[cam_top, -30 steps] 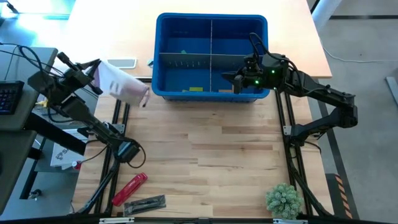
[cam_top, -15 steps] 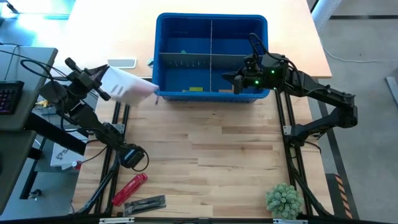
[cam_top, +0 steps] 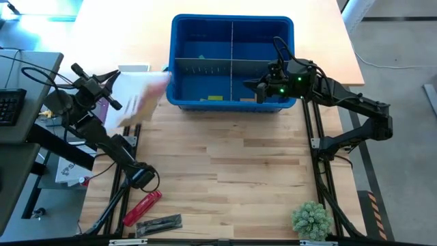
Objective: Sort blocks
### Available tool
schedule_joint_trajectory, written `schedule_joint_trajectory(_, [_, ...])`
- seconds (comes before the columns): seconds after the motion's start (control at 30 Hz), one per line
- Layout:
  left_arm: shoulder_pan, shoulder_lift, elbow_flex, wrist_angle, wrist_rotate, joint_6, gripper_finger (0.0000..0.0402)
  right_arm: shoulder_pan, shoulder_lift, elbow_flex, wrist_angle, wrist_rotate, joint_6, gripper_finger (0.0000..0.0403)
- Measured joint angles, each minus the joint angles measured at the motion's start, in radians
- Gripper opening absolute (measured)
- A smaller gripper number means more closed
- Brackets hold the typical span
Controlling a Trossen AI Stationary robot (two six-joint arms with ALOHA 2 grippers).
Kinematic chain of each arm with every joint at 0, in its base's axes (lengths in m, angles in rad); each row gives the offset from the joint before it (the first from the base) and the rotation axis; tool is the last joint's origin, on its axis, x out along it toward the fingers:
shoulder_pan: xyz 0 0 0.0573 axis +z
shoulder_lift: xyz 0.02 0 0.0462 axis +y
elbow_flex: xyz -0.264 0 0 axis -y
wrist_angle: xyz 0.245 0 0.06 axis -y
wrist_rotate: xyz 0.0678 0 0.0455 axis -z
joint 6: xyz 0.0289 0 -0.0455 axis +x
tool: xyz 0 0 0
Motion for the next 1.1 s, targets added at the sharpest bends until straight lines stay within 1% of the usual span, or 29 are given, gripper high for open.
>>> schedule_joint_trajectory(0.37, [-0.122, -0.024, 0.000, -0.007, -0.117, -0.002, 0.0000, 0.000, 0.000, 0.000, -0.002, 0.000, 0.000, 0.0005])
schedule_joint_trajectory(0.63, [-0.250, -0.032, 0.000, -0.013, -0.215, -0.037, 0.0000, 0.000, 0.000, 0.000, -0.003, 0.000, 0.000, 0.0005])
schedule_joint_trajectory(0.73, [-0.310, -0.032, 0.000, -0.037, -0.273, -0.045, 0.0000, 0.000, 0.000, 0.000, -0.004, 0.000, 0.000, 0.0005])
schedule_joint_trajectory(0.9, [-0.429, -0.032, 0.000, -0.127, -0.380, -0.038, 0.0000, 0.000, 0.000, 0.000, -0.003, 0.000, 0.000, 0.0005])
schedule_joint_trajectory(1.1, [-0.613, -0.030, 0.000, -0.278, -0.519, 0.083, 0.0000, 0.000, 0.000, 0.000, -0.003, 0.000, 0.000, 0.0005])
